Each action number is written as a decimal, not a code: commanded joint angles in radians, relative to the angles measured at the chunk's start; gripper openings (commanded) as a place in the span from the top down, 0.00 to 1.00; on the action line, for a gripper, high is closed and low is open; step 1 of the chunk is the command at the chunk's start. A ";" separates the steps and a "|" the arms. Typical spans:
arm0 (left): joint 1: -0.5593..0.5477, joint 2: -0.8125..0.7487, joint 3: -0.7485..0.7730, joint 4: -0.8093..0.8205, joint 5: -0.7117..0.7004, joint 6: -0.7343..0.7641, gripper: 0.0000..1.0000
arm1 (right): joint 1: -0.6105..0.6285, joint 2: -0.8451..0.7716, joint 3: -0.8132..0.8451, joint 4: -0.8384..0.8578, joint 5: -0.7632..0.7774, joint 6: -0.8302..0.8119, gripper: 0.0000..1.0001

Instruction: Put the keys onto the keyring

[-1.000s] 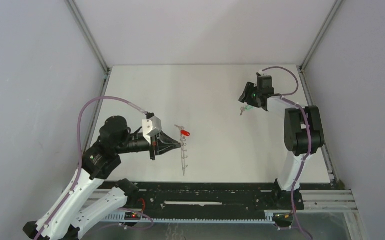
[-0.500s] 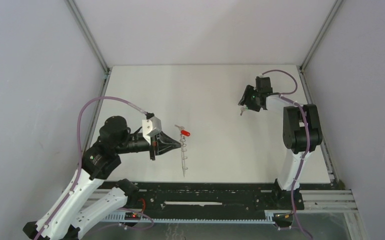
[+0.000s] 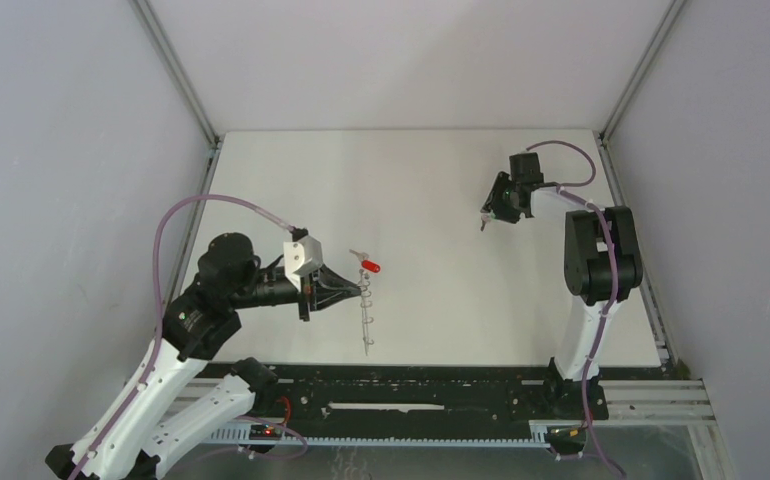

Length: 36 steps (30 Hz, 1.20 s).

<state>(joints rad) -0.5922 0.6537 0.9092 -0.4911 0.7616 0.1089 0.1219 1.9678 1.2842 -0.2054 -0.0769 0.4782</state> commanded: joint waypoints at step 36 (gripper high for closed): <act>0.005 -0.021 0.066 -0.035 -0.016 0.090 1.00 | 0.045 -0.005 0.052 -0.024 0.155 0.119 0.77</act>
<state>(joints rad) -0.5922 0.6449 0.9092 -0.5423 0.7433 0.1722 0.1570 1.9678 1.2999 -0.2279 0.0448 0.5789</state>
